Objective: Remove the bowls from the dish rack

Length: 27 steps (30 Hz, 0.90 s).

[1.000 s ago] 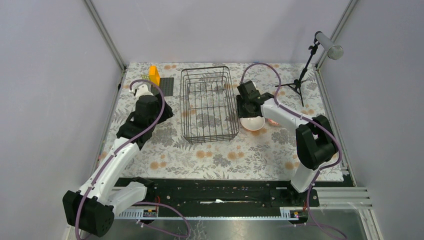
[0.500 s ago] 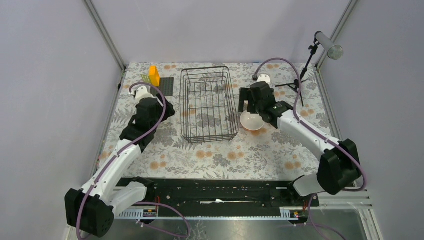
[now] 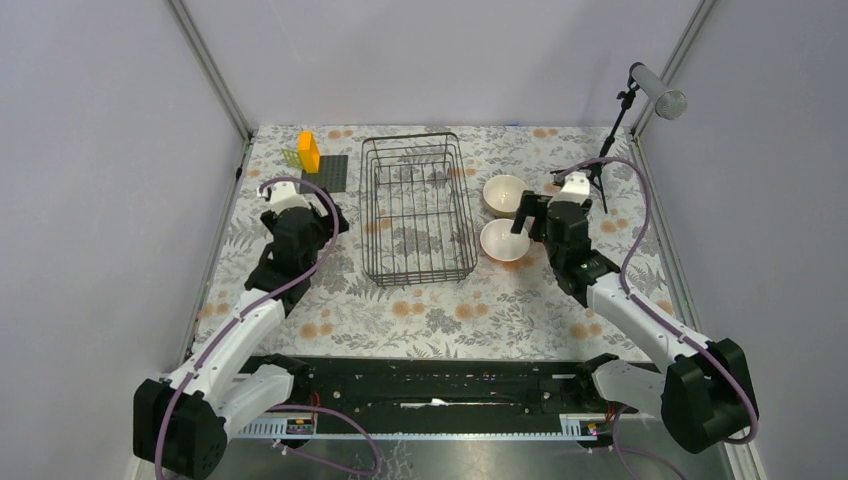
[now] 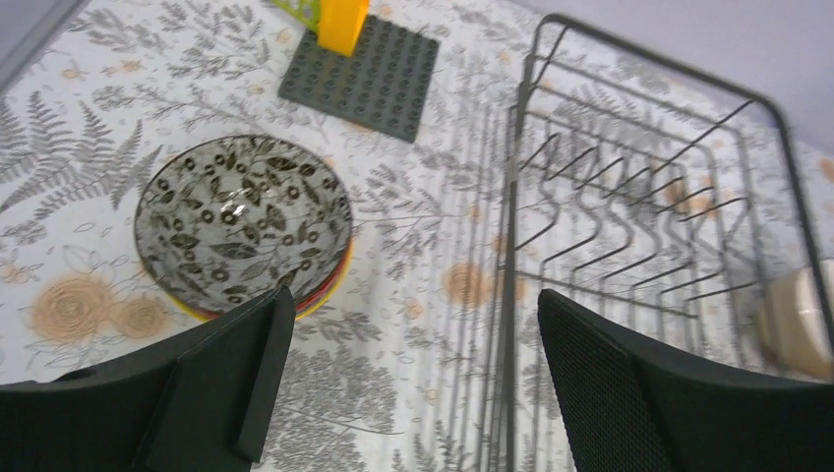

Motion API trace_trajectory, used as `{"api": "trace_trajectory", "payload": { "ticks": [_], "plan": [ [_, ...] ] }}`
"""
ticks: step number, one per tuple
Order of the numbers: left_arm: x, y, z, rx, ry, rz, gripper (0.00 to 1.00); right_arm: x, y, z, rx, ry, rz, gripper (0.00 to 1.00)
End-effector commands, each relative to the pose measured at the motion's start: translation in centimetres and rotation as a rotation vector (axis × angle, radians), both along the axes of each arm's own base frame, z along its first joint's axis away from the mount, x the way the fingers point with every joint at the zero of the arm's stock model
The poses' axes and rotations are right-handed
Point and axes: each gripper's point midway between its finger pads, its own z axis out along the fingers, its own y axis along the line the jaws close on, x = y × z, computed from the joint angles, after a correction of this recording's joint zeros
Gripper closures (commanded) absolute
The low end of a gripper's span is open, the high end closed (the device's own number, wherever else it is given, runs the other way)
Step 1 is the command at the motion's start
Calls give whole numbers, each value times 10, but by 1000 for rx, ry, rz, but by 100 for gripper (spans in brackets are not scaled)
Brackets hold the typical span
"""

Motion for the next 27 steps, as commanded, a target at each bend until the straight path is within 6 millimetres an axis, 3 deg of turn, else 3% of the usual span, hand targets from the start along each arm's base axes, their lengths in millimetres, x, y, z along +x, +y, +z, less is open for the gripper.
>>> {"api": "trace_trajectory", "payload": {
  "ticks": [1, 3, 9, 15, 19, 22, 27],
  "plan": [
    [3, 24, -2, 96, -72, 83, 1, 21, -31, 19, 44, -95, -88, 0],
    [3, 35, -10, 147, -70, 120, 1, 26, -49, 13, 56, -114, -150, 0],
    [15, 65, -37, 248, -68, 167, 1, 36, -79, -8, -111, -143, -196, 0],
    [31, 70, -66, 270, -95, 143, 1, 37, -103, -49, -113, -104, -244, 0],
    [41, 63, -81, 297, -108, 87, 1, 50, -104, -46, -151, -120, -183, 0],
    [43, 60, -89, 316, -104, 56, 1, 37, -110, -52, -195, -76, -174, 0],
    [45, 55, -87, 334, -151, 6, 1, 14, -112, -83, -122, -65, -143, 0]
  ]
}}
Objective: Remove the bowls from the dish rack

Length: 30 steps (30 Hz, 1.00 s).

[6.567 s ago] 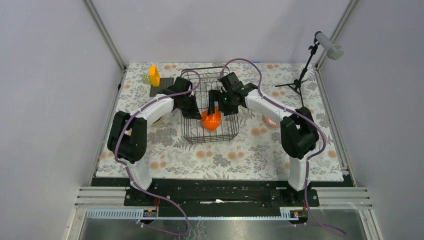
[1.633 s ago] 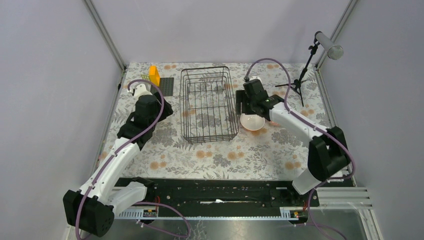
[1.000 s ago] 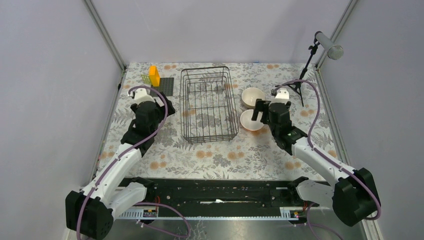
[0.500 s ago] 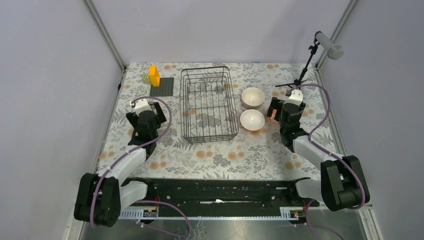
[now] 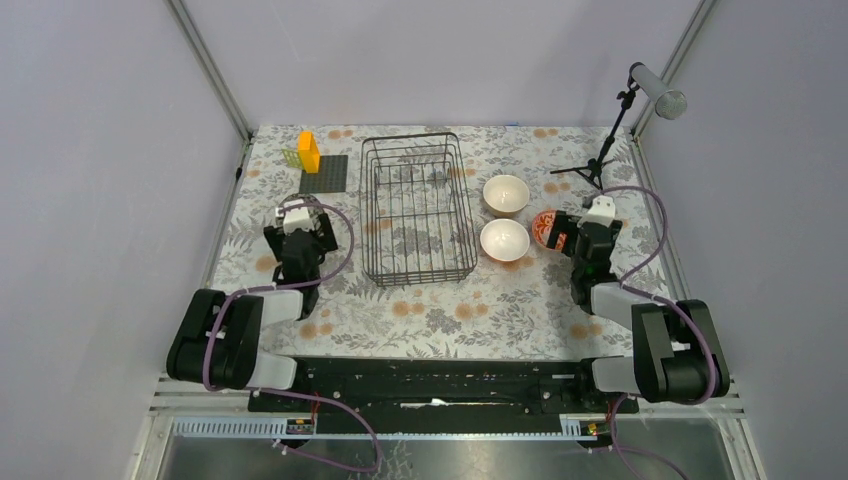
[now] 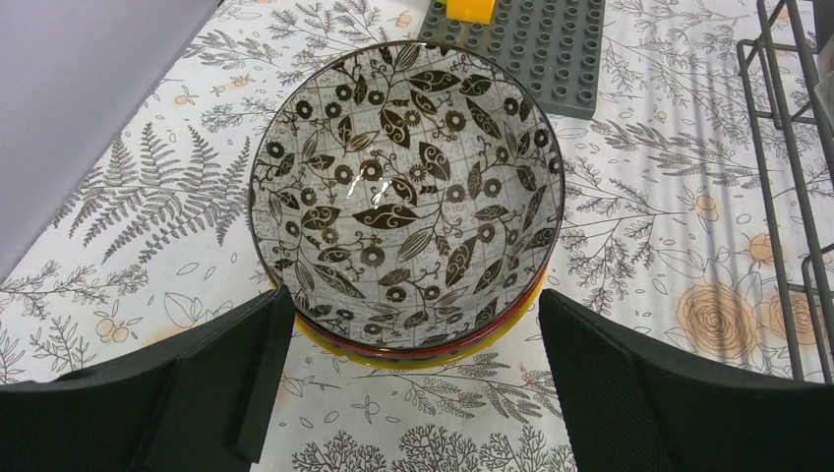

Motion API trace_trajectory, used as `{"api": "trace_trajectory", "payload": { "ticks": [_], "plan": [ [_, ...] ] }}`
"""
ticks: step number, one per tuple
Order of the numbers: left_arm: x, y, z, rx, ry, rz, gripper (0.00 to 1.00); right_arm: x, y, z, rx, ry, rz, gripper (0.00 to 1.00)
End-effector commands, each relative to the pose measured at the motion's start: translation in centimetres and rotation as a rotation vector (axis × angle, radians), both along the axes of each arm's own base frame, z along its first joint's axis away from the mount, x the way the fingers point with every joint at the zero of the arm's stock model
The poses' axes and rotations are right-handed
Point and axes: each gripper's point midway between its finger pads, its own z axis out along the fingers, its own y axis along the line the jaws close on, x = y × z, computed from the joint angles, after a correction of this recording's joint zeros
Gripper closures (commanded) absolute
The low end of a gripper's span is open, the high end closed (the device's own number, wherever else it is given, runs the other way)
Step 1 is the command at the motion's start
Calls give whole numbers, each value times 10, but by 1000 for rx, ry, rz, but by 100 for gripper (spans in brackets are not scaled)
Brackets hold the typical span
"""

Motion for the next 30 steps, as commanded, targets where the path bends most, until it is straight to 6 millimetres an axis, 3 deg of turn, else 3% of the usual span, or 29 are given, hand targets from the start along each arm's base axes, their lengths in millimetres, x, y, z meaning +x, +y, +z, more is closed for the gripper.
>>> {"api": "trace_trajectory", "payload": {
  "ticks": [1, 3, 7, 16, 30],
  "plan": [
    [14, -11, 31, 14, -156, -95, 1, -4, 6, -1, 35, -84, 70, 0],
    [15, -10, 28, 7, -167, -114, 1, 0, 11, 1, 25, -99, 110, 0],
    [13, -6, 21, -17, -172, -114, 1, 6, 3, -1, 9, -106, 75, 0],
    [13, -9, 12, -26, -170, -158, 1, 5, 9, -15, 15, -122, 123, 0],
    [13, -10, 13, -23, -175, -165, 1, 5, 6, -14, 13, -151, 114, 0]
  ]
}}
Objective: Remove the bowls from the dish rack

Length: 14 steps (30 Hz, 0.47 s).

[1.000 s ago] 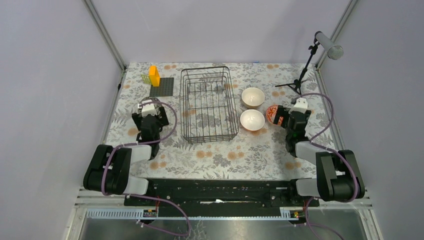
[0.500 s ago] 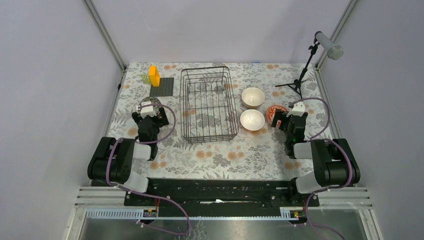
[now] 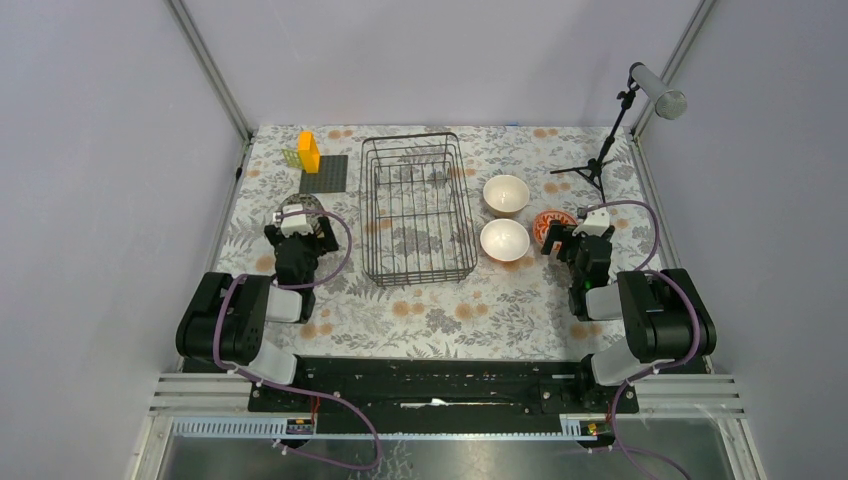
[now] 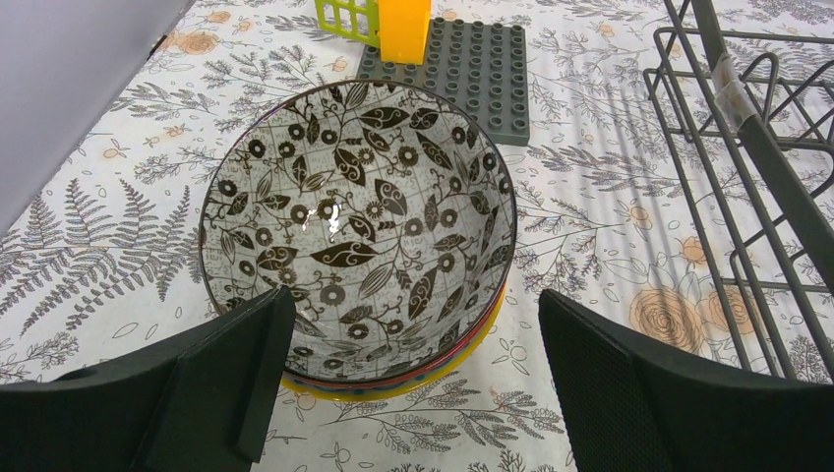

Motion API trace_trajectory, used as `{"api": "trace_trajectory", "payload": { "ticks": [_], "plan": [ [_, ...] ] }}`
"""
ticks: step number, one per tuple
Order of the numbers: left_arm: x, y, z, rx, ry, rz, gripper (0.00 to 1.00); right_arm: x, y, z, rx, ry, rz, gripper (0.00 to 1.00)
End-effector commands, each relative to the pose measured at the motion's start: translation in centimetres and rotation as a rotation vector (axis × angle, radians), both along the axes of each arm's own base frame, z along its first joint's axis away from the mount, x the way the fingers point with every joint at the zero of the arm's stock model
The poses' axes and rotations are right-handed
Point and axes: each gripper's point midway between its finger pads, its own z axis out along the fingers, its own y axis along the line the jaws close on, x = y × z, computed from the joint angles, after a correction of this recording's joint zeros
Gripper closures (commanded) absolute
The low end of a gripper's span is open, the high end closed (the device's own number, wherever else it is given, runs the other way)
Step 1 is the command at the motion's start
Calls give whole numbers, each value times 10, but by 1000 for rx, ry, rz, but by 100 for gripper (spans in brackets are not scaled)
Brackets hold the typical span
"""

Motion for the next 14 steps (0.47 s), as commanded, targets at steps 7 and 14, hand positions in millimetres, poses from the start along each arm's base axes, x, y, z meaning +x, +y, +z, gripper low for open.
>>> {"api": "trace_trajectory", "payload": {
  "ticks": [7, 14],
  "plan": [
    [3, -2, 12, -3, -58, -17, 1, 4, -4, 13, -17, -59, -8, 0],
    [3, -1, 12, -2, -56, -16, 1, 4, -4, 12, -18, -57, -8, 0]
  ]
}}
